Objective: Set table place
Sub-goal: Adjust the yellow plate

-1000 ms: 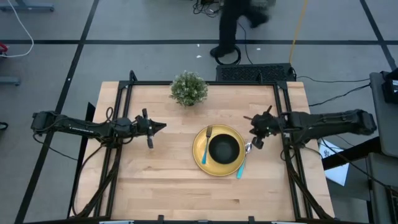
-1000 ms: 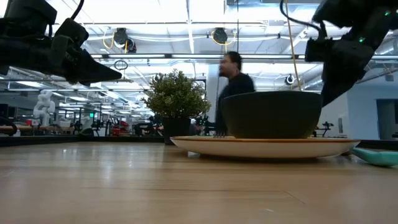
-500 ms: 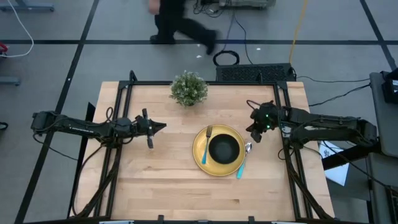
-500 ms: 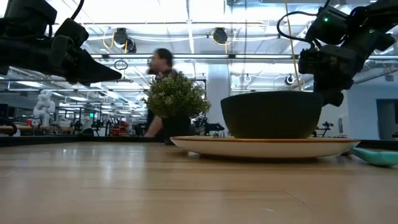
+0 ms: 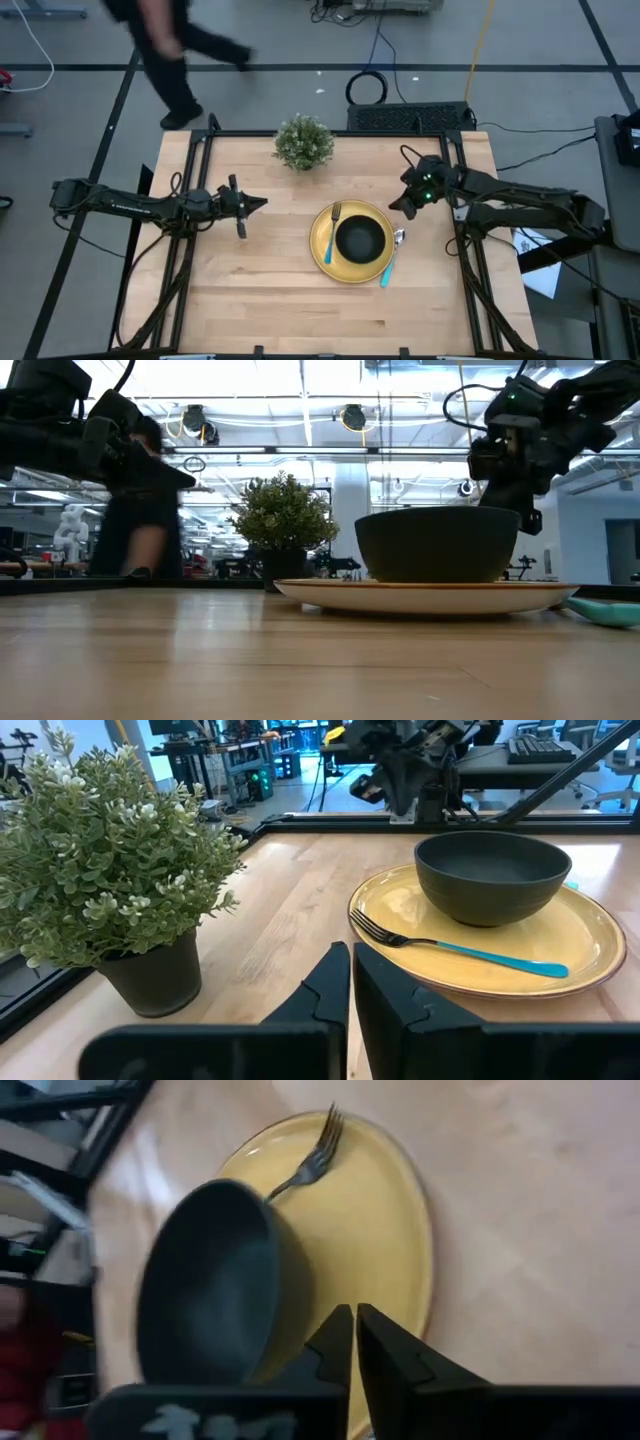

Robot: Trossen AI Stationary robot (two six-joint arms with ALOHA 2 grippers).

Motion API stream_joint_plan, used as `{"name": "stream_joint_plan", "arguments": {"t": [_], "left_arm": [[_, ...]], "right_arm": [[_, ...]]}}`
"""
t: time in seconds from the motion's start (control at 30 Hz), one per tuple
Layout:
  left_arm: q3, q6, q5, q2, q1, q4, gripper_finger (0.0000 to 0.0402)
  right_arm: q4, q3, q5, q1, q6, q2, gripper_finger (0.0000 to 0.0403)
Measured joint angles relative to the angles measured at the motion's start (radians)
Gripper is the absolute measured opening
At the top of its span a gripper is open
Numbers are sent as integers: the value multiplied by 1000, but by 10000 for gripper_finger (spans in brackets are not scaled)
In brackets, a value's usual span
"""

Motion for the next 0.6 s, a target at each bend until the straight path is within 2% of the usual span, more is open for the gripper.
{"name": "stream_joint_plan", "arguments": {"t": [0.3, 0.6], "left_arm": [[0, 0, 0, 0, 0, 0, 24], [0, 0, 0, 0, 0, 0, 24]], "right_arm": [[-1, -25, -25, -4, 165, 48, 46], [46, -80, 28, -4, 210, 48, 46]]}}
